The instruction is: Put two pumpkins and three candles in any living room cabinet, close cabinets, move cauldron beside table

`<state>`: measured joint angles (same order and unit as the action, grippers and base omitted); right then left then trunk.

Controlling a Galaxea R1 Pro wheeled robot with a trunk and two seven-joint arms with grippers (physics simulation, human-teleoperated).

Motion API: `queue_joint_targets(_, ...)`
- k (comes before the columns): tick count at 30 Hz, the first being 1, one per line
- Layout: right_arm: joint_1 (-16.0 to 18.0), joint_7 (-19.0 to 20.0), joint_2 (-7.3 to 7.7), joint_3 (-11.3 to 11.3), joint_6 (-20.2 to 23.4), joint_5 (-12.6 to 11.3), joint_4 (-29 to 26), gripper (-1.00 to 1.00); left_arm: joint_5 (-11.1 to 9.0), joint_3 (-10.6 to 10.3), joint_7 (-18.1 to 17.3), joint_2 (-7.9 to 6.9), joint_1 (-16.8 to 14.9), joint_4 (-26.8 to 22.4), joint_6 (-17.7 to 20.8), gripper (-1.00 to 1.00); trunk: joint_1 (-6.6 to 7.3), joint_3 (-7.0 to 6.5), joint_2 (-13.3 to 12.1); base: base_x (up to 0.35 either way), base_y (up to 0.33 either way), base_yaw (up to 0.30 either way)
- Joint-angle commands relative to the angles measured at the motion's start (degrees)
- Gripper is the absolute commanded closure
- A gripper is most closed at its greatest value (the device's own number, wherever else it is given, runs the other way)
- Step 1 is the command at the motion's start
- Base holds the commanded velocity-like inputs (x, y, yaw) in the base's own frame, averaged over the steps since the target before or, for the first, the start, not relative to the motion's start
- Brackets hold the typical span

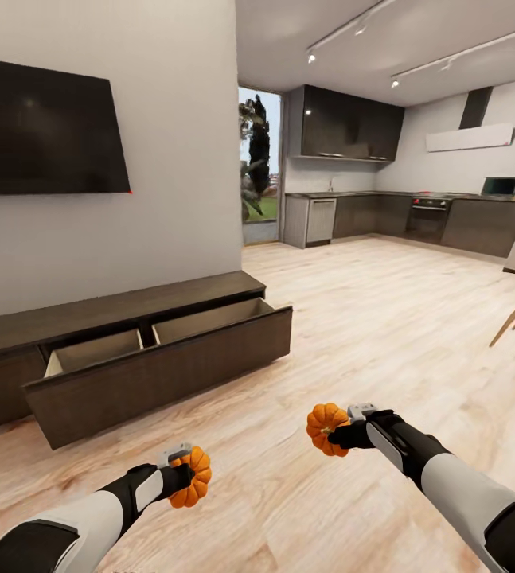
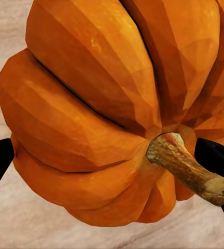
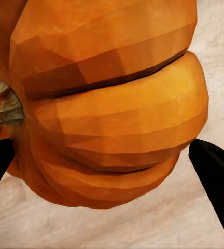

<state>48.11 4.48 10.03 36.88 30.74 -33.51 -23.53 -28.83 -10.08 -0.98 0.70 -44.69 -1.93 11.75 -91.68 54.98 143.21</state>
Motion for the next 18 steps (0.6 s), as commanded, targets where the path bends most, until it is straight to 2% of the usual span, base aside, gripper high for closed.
queue_joint_targets(1, 0.03, 0.17, 0.08, 0.21, 0.19, 0.12, -0.12, 1.00, -0.53, -0.47, -0.07, 0.00, -0.05, -0.01, 0.20, 1.00, 0.01, 0.06, 0.03, 0.077, -0.336, 0.281)
queue_joint_targets(18, 0.05, 0.17, 0.08, 0.21, 0.19, 0.12, -0.12, 1.00, -0.53, -0.47, -0.07, 0.00, -0.05, -0.01, 0.20, 1.00, 0.01, 0.06, 0.03, 0.087, -0.336, 0.282)
